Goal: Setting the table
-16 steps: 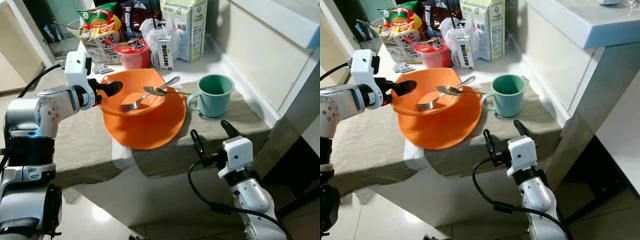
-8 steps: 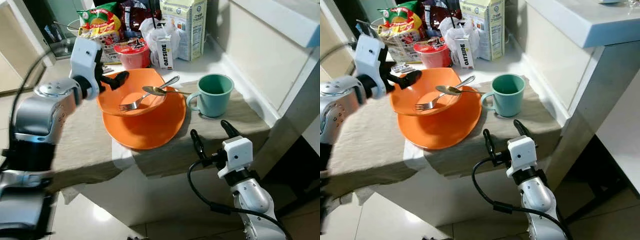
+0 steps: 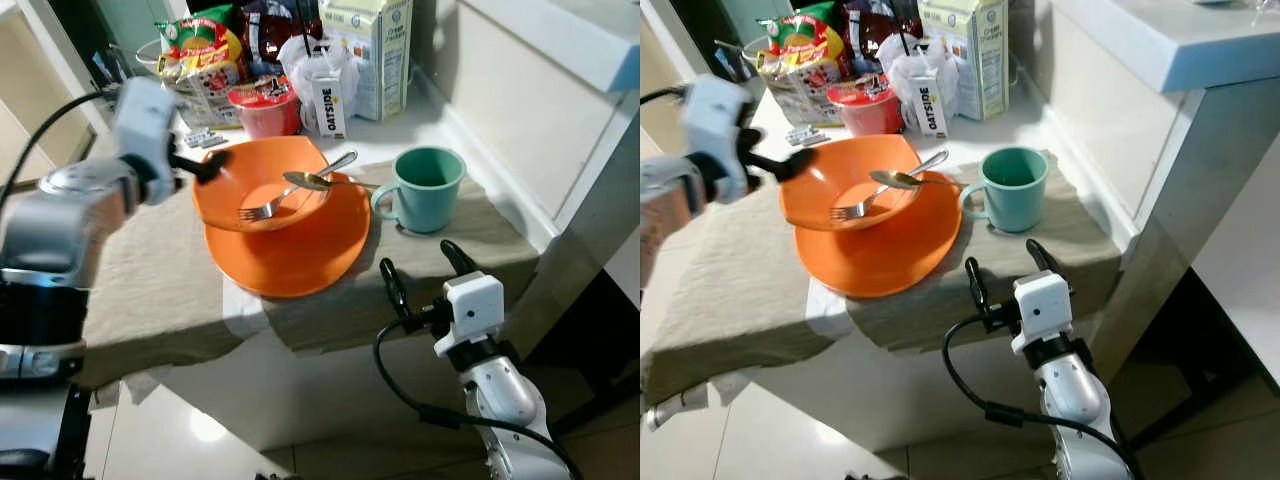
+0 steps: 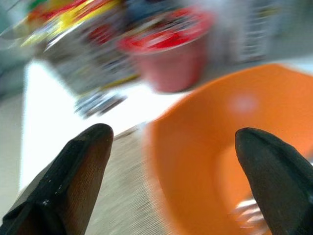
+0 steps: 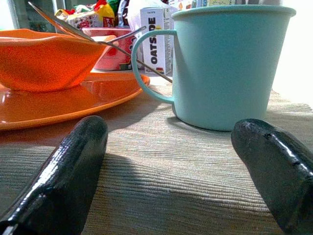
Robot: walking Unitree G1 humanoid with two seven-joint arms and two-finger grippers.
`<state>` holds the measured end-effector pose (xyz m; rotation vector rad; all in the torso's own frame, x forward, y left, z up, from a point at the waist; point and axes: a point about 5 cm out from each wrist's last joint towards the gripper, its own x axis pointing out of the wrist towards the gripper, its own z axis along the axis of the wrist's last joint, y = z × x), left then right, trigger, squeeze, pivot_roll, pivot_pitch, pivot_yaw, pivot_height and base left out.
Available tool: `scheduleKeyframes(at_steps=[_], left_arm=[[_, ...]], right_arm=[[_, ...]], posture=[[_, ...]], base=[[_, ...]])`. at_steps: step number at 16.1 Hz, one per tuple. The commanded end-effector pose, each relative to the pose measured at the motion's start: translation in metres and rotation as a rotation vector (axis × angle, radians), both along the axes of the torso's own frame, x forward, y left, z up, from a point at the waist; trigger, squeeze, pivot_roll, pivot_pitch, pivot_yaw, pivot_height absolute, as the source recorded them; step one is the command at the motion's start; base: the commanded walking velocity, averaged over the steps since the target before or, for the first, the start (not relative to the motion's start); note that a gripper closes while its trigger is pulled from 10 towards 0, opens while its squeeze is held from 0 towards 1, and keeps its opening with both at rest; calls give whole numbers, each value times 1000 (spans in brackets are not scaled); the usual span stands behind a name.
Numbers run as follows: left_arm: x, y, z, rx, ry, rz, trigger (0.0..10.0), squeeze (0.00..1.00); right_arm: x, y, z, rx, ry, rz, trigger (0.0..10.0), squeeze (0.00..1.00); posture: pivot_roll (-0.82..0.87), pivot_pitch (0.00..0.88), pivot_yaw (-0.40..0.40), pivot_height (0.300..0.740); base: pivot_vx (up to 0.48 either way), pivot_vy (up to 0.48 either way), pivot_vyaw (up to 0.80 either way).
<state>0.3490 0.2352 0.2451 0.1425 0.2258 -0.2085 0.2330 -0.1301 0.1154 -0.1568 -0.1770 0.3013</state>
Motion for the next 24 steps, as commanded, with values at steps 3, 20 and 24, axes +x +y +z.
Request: scheduleKeyframes(at_steps=[3, 20, 24], left_arm=[[-1, 20, -3, -81, 50, 113, 10000, 0], [2, 4, -28, -460, 244, 140, 9490, 0], [5, 1, -29, -460, 247, 134, 0, 0]], right_arm=[[-1, -8, -22, -39, 123, -34, 10000, 0], [-1, -9, -23, -53, 126, -23, 10000, 0], [-1, -9, -23, -56, 125, -21, 10000, 0]], posture=[[-147, 38, 153, 740], [-155, 42, 145, 740], [-159, 36, 145, 740]], base=[[0, 0, 0], [0, 0, 0], [0, 0, 0]])
